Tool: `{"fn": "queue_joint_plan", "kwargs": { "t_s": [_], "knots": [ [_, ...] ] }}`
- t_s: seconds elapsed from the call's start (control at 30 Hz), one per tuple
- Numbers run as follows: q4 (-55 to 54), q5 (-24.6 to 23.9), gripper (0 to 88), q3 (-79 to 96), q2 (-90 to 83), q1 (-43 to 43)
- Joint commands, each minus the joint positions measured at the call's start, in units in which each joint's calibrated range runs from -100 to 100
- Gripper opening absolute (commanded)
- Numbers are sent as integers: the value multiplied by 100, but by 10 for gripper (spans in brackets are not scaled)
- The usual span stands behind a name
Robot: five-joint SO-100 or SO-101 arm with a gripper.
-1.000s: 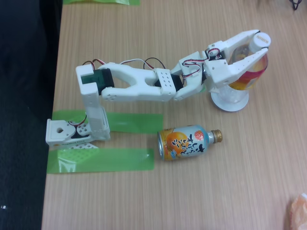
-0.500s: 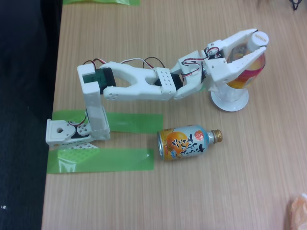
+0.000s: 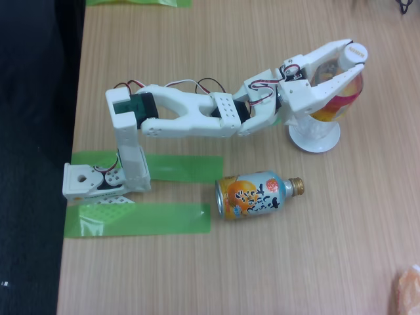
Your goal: Pick up the plastic bottle and stand it up on the white place
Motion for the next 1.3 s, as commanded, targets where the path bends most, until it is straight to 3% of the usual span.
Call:
{"fn": "queue_joint_plan", "kwargs": {
  "t_s": [0.0, 1.27],
  "knots": [
    [-97, 14, 101, -202, 20, -27],
    [-509, 14, 101, -238, 255, 18]
  ]
}}
